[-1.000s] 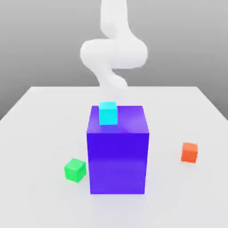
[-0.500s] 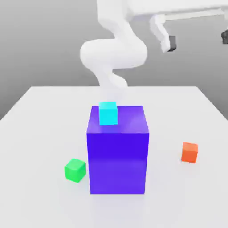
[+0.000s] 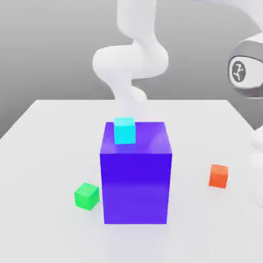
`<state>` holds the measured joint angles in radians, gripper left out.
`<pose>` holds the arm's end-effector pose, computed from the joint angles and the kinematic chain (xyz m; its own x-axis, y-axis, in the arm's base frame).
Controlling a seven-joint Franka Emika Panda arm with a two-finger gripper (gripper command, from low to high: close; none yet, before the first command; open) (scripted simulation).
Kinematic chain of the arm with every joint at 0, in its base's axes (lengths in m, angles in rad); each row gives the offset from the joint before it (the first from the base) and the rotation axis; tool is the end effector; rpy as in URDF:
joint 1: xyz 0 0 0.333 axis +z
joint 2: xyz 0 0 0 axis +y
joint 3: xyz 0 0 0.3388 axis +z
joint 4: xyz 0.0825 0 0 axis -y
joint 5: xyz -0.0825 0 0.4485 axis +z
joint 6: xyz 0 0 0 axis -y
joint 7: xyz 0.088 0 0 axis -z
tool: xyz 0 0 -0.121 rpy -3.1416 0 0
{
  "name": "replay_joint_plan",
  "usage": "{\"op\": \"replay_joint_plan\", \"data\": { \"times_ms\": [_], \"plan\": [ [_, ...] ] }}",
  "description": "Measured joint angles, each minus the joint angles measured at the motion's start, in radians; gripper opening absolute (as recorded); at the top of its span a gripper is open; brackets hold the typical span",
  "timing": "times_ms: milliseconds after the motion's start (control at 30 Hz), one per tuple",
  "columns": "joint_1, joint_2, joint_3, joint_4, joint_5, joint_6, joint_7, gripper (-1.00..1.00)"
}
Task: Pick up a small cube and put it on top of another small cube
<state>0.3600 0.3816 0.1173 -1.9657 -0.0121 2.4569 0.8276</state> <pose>0.6063 0.3110 0.2523 0.9365 -0.3470 0.0501 -0.3405 -0.9342 -0.1061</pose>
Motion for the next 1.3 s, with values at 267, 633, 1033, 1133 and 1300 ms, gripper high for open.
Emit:
{"op": "replay_joint_plan", "data": {
  "times_ms": [267, 633, 1033, 1133, 1300],
  "plan": [
    [0.099, 0.285, -0.026, 0.08, -0.088, 0.094, 0.059, 0.0],
    [0.099, 0.233, -0.023, 0.067, -0.077, 0.053, 0.051, -1.0],
    [-0.146, -0.052, -0.032, -0.156, -0.076, 0.03, -0.489, -1.0],
    [-0.201, -0.122, -0.05, -0.222, -0.078, 0.037, -0.643, -1.0],
    [-0.285, -0.237, -0.086, -0.334, -0.089, 0.05, -0.895, -1.0]
  ]
}}
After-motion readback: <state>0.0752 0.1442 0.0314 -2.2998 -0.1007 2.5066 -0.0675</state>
